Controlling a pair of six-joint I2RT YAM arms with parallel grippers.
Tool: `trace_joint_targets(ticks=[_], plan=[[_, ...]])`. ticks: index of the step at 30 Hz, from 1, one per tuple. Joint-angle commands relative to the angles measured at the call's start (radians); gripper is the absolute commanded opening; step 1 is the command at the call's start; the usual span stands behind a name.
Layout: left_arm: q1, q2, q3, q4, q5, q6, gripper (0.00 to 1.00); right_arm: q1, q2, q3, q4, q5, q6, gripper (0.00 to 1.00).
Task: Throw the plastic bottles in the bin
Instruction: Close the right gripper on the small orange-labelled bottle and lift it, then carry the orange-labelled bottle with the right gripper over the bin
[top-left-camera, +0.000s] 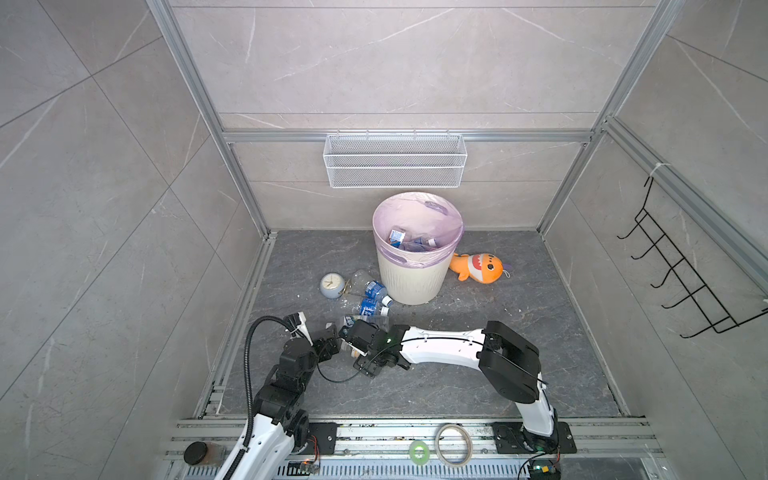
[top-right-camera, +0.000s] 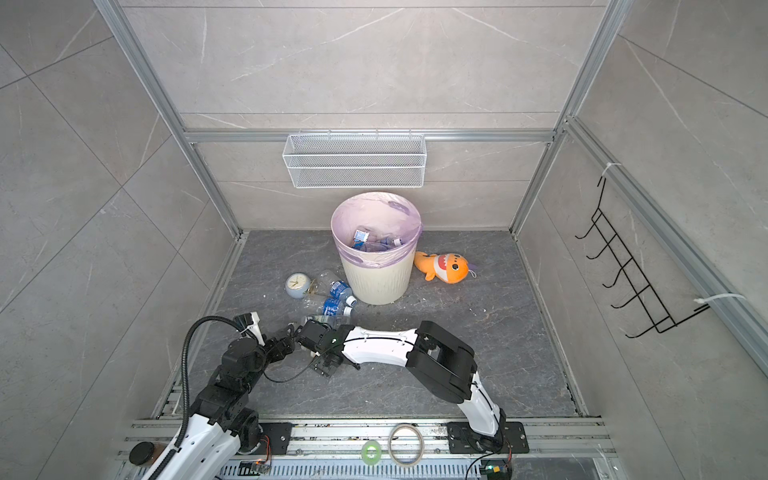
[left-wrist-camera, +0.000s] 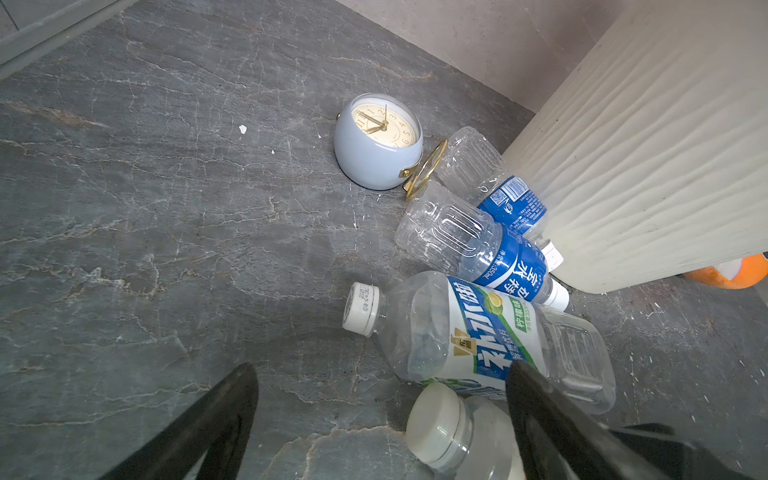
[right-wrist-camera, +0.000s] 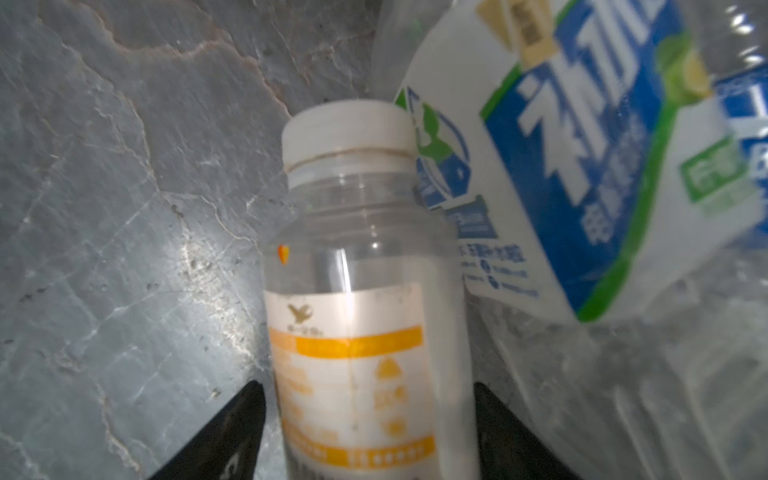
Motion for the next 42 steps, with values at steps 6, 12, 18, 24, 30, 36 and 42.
trace_joint_targets(ticks=[6, 12, 18, 24, 30, 36, 42], plan=[[0.006, -0.001, 0.018, 0.040, 0.007, 0.006, 0.95, 0.008, -0.012, -0.041, 0.017, -0.001, 0.034, 0.65], [0.006, 0.002, 0.018, 0.044, 0.011, 0.010, 0.95, 0.020, -0.092, -0.147, 0.089, 0.019, 0.060, 0.59], [0.006, 0.000, 0.016, 0.047, 0.019, 0.012, 0.95, 0.040, -0.230, -0.325, 0.190, 0.061, 0.114, 0.57], [0.007, 0.014, 0.017, 0.059, 0.033, 0.019, 0.95, 0.050, -0.419, -0.543, 0.291, 0.119, 0.202, 0.55], [0.007, 0.021, 0.013, 0.077, 0.063, 0.031, 0.96, 0.050, -0.590, -0.707, 0.333, 0.160, 0.282, 0.55], [0.007, 0.028, 0.010, 0.098, 0.102, 0.046, 0.96, 0.051, -0.759, -0.837, 0.350, 0.223, 0.369, 0.54], [0.007, 0.039, 0.012, 0.106, 0.114, 0.050, 0.96, 0.054, -0.939, -0.942, 0.352, 0.297, 0.437, 0.52]])
